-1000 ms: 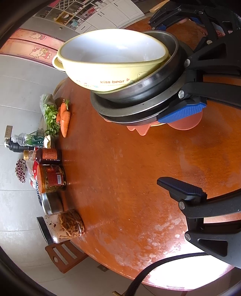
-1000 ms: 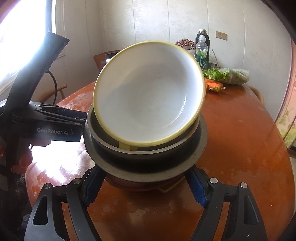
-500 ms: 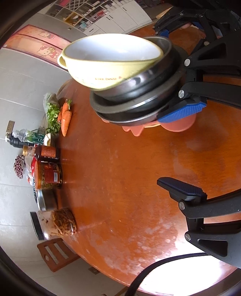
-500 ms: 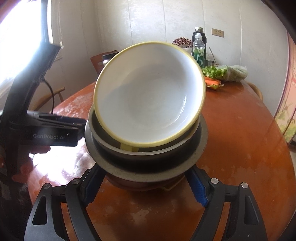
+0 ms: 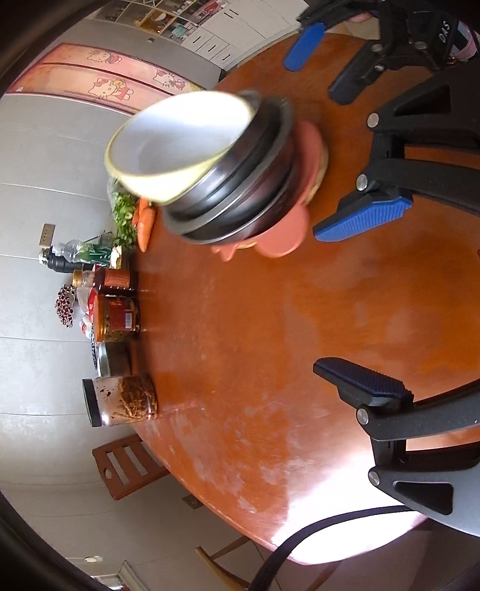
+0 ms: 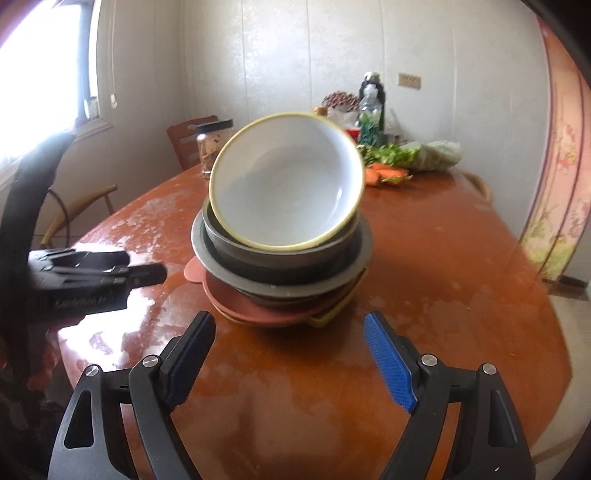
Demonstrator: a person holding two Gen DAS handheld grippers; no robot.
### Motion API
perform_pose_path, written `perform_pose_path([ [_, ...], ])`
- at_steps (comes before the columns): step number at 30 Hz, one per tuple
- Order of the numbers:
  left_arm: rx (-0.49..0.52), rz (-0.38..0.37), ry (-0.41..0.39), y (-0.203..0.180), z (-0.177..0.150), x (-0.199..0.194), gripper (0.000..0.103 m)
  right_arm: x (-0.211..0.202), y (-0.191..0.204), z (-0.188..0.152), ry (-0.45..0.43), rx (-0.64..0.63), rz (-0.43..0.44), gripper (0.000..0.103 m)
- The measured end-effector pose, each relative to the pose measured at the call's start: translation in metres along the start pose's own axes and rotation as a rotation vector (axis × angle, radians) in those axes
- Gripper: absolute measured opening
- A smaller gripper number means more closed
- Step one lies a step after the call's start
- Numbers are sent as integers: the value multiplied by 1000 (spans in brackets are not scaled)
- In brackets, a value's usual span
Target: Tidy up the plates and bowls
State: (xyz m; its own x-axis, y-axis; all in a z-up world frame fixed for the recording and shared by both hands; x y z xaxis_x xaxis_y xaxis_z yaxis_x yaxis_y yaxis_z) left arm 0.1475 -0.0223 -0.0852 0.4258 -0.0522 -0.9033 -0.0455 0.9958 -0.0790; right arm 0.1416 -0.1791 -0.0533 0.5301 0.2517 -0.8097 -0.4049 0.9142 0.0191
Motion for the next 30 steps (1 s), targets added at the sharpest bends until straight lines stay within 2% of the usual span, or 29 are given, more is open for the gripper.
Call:
perform_pose_path([
  [6, -52, 5, 30, -7, -34, 0, 66, -11, 5, -15, 1, 20, 7, 85],
  [9, -34, 23, 39, -10, -45, 0, 67, -15, 8, -21, -9, 22, -8, 85],
  [22, -37, 42, 37, -14, -59, -7, 68, -11, 3, -35, 14, 121, 51, 86],
  [30, -21, 50, 44, -24, -63, -6, 68, -18, 2, -42, -1, 122, 60, 86],
])
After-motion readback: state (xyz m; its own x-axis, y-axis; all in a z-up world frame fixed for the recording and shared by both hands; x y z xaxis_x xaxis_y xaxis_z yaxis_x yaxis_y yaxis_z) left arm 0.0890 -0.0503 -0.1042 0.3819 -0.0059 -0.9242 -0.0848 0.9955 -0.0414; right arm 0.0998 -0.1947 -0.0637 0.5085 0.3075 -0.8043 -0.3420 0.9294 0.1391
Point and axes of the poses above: each gripper's, at about its wrist camera, not at the fingertips, and x roughly the way its jaws point, y to its left, z to its top, the point moved 9 cm from there along x, roughly the way its jaws point, and after that the axes turned 15 degrees about y, right-handed, at the moved point
